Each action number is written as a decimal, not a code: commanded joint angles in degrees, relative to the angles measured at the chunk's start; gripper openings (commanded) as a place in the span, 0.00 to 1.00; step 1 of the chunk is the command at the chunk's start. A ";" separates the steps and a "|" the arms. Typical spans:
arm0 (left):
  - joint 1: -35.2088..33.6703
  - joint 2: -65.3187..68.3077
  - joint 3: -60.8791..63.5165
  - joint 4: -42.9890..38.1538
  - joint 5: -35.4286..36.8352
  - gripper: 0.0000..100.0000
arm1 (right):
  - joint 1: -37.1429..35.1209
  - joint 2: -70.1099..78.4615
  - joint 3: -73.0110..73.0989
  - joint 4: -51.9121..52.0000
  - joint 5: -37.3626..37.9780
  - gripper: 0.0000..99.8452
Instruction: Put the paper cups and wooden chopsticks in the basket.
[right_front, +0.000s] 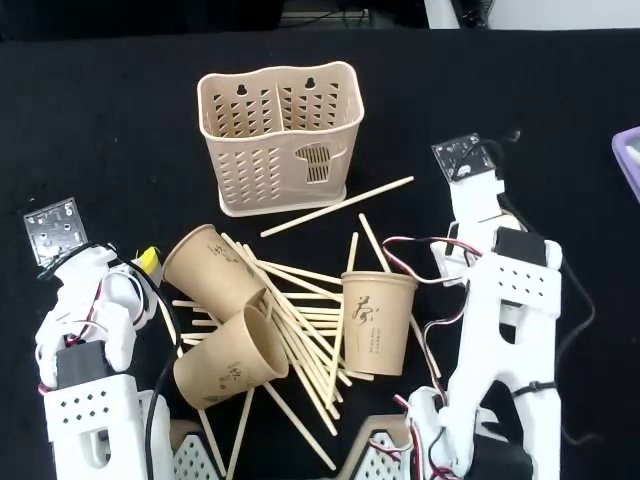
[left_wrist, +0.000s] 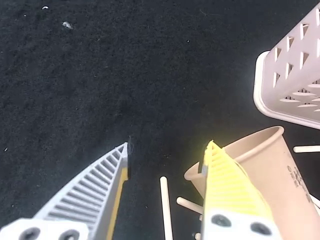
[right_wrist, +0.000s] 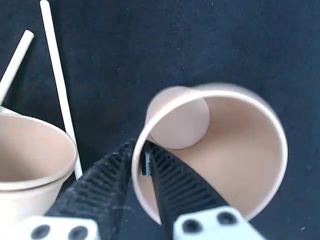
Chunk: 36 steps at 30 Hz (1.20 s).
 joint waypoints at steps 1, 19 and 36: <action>0.13 -0.79 -0.48 -0.88 -0.18 0.25 | -0.62 -6.02 -7.96 4.40 -0.79 0.01; 0.13 -0.79 -0.48 -0.97 -0.18 0.25 | -26.64 2.33 -69.67 26.29 -5.71 0.01; 0.31 -0.79 -0.48 -0.88 -0.18 0.25 | -36.92 41.63 -109.76 35.96 -5.63 0.01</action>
